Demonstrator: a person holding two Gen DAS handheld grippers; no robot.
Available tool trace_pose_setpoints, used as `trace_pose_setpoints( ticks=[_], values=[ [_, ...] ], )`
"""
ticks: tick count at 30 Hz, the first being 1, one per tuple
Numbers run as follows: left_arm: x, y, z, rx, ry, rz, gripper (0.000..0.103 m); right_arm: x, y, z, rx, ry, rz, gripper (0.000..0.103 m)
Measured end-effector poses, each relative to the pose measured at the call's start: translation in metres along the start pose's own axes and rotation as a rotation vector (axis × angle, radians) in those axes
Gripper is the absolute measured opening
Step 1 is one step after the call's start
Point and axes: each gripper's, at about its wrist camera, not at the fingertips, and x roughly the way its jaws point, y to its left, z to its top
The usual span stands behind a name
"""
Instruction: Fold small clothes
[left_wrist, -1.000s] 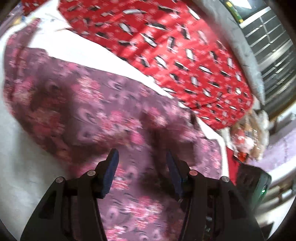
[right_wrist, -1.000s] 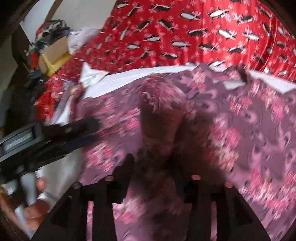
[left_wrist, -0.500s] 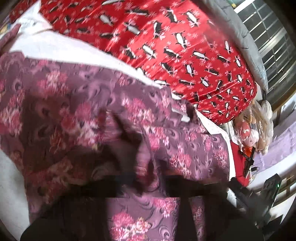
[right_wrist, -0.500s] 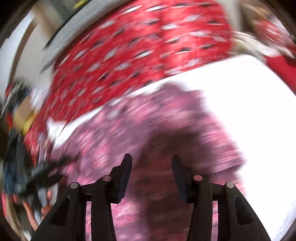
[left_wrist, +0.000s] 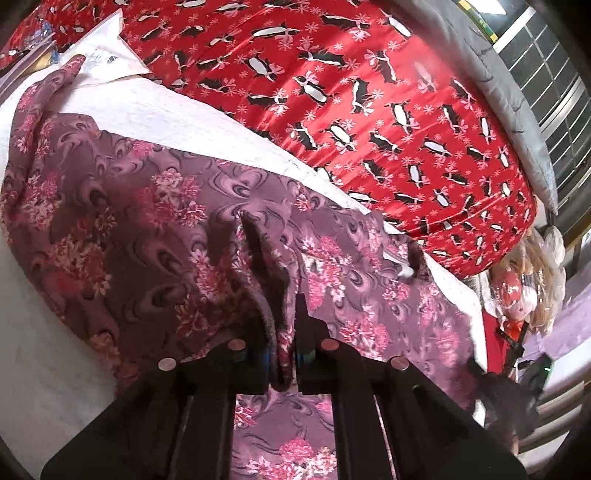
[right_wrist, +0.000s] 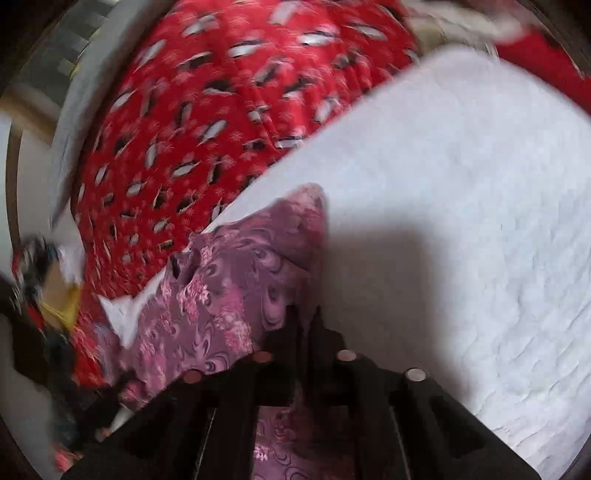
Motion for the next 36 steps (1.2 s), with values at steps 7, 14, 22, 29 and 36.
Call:
trace_pose_setpoints(
  ticks=[7, 14, 22, 29, 36],
  values=[
    [0.0, 0.023, 0.002, -0.099, 0.043, 0.014, 0.021, 0.004, 0.013, -0.014, -0.093, -0.015, -0.193, 0.012],
    [-0.061, 0.058, 0.018, -0.199, -0.08, -0.011, 0.029, 0.002, 0.109, -0.04, -0.25, -0.058, -0.059, 0.022],
    [-0.098, 0.164, 0.099, -0.226, -0.076, 0.202, 0.044, 0.113, 0.255, -0.13, -0.474, 0.165, 0.146, 0.022],
    [-0.064, 0.192, 0.181, -0.178, 0.012, 0.298, 0.054, 0.135, 0.265, -0.152, -0.533, 0.102, 0.134, 0.024],
    [-0.013, 0.208, 0.192, -0.184, 0.109, 0.431, 0.003, 0.135, 0.257, -0.148, -0.5, 0.104, 0.178, 0.024]
  ],
)
